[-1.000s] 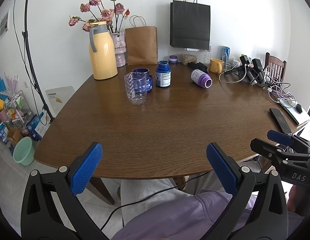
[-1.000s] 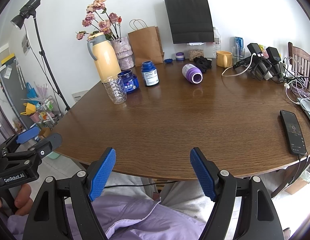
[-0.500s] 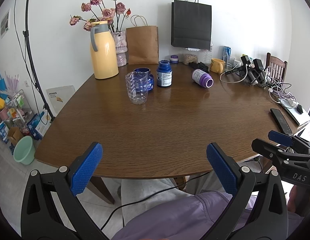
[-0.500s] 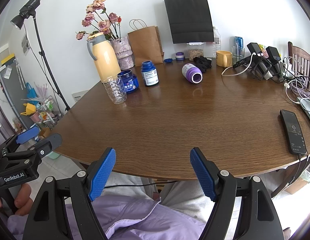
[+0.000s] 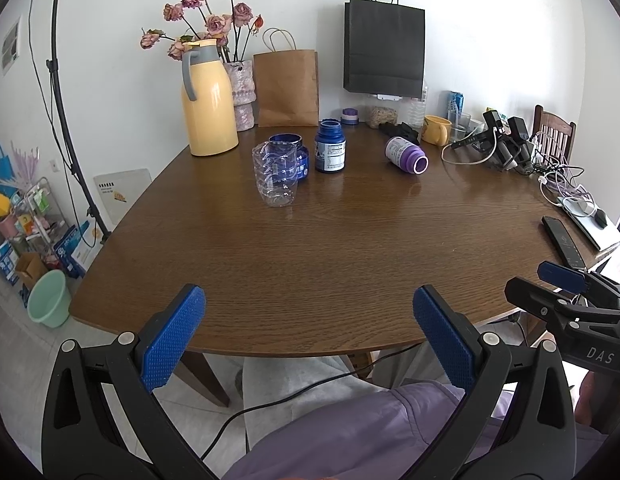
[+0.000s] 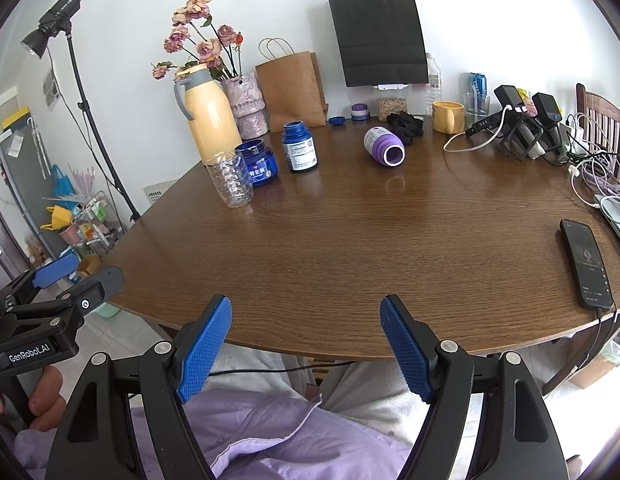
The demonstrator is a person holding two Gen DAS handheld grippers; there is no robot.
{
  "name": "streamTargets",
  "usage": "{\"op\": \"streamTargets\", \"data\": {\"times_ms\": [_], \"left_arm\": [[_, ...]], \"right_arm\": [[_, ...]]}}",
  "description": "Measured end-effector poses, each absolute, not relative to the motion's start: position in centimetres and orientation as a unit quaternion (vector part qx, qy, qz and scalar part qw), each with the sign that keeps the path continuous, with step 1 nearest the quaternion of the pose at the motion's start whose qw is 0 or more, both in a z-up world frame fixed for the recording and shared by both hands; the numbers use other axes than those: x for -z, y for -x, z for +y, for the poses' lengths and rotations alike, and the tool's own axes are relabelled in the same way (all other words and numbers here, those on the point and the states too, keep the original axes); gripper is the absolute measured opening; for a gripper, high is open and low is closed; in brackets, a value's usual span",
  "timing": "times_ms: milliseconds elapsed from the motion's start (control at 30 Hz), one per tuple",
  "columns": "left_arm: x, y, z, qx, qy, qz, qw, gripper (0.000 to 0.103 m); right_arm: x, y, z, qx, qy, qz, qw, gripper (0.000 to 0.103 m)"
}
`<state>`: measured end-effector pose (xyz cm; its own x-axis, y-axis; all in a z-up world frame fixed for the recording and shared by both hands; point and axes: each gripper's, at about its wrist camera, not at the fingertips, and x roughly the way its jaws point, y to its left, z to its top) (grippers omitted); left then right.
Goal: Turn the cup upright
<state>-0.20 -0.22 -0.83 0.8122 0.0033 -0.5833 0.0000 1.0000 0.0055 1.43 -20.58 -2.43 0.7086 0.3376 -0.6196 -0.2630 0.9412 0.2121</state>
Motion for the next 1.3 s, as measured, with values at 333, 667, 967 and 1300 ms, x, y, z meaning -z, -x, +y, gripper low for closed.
{"op": "streamTargets", "data": {"times_ms": [333,667,967,1300], "left_arm": [[0.8,0.2,-0.2,-0.001,-0.003,0.307,0.952,0.103],[0.8,0.2,-0.2,-0.001,-0.002,0.307,0.952,0.103],[0.8,0.1,-0.2,0.000,-0.002,0.308,0.951,0.103],[2.9,-2.7,-0.3,0.020,-0.009,0.312,0.950,0.103]], "right_arm": [[2.6,-1.5,-20.6,-0.163,-0.054,0.346,0.923,0.080],[2.6,-1.5,-20.6,-0.163,-0.054,0.346,0.923,0.080],[2.6,-1.5,-20.6,-0.163,-0.055,0.346,0.922,0.080],[4.5,-4.1,-21.4,-0.145,-0.056,0.366,0.918,0.080]]}}
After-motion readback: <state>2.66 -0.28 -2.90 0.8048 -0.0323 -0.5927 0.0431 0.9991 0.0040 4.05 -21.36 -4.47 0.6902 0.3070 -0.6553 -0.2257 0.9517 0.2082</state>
